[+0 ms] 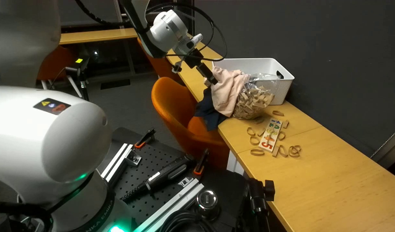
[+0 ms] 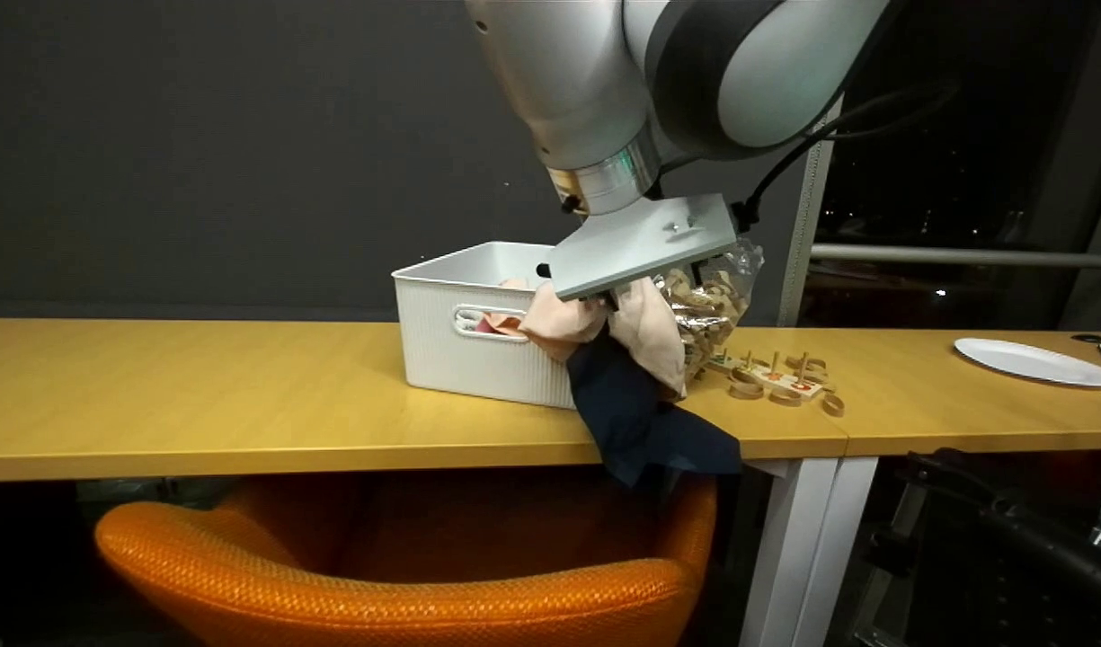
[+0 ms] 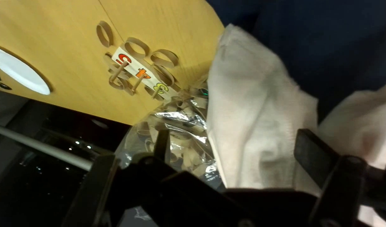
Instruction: Put the peach and blue shirts in the basket
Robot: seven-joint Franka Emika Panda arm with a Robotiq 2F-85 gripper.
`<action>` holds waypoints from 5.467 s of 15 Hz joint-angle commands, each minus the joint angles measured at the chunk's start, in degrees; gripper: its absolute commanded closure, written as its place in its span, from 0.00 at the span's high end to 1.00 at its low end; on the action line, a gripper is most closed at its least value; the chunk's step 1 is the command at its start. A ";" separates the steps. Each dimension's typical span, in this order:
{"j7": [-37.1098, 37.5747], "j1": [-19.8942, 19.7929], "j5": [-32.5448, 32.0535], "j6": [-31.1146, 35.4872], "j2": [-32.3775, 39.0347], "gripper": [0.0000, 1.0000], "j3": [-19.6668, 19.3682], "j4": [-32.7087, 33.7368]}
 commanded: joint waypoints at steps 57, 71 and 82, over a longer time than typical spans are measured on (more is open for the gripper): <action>-29.52 -14.36 11.02 -6.35 20.50 0.02 0.95 56.09; -30.77 -2.59 26.15 -4.73 17.76 0.77 -1.92 47.53; -10.00 0.11 31.56 -13.52 -1.02 1.00 1.70 16.29</action>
